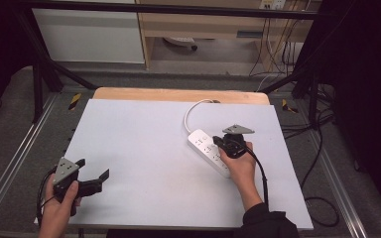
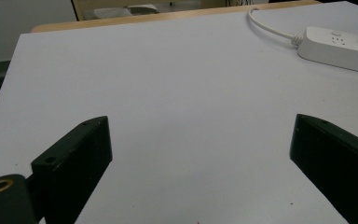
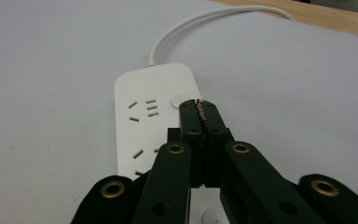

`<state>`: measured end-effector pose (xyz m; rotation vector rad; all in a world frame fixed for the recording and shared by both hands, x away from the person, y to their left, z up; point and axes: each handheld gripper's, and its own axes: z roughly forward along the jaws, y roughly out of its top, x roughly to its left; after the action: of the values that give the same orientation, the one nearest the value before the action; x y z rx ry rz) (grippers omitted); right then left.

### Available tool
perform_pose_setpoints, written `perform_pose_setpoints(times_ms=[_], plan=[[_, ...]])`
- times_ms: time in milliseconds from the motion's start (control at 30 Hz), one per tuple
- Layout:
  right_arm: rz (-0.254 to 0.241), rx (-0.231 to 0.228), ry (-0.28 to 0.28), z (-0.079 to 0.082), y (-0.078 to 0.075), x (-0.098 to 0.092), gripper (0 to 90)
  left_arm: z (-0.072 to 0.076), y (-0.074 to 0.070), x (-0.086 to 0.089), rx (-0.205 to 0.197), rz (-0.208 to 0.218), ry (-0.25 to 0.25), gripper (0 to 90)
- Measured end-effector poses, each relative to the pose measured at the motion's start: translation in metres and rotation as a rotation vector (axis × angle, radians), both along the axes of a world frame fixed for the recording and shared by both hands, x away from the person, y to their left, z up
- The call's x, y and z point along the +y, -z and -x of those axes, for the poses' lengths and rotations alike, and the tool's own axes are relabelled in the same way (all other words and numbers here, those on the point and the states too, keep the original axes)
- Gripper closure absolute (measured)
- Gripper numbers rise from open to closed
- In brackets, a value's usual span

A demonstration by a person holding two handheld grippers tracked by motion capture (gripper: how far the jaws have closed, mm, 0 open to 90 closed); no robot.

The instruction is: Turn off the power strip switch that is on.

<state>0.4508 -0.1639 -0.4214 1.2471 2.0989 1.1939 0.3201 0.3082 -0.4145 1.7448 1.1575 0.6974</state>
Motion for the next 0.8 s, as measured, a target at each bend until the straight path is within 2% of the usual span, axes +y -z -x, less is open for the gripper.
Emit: perform_pose_setpoints(times_ms=[267,533,800], plan=[[-0.021,-0.005,0.012,0.0008,0.0053,0.0027,90.0,-0.0003,0.0002,0.0,0.0,0.0,0.0,5.4],[-0.006,0.009,0.026,-0.0003,0.0075,0.0041,90.0,0.0006,-0.0004,0.0,0.001,0.005,0.004,5.4],[-0.014,0.017,0.038,-0.0007,0.0077,0.0054,90.0,0.0004,-0.0003,0.0,0.003,0.005,0.003,5.4]])
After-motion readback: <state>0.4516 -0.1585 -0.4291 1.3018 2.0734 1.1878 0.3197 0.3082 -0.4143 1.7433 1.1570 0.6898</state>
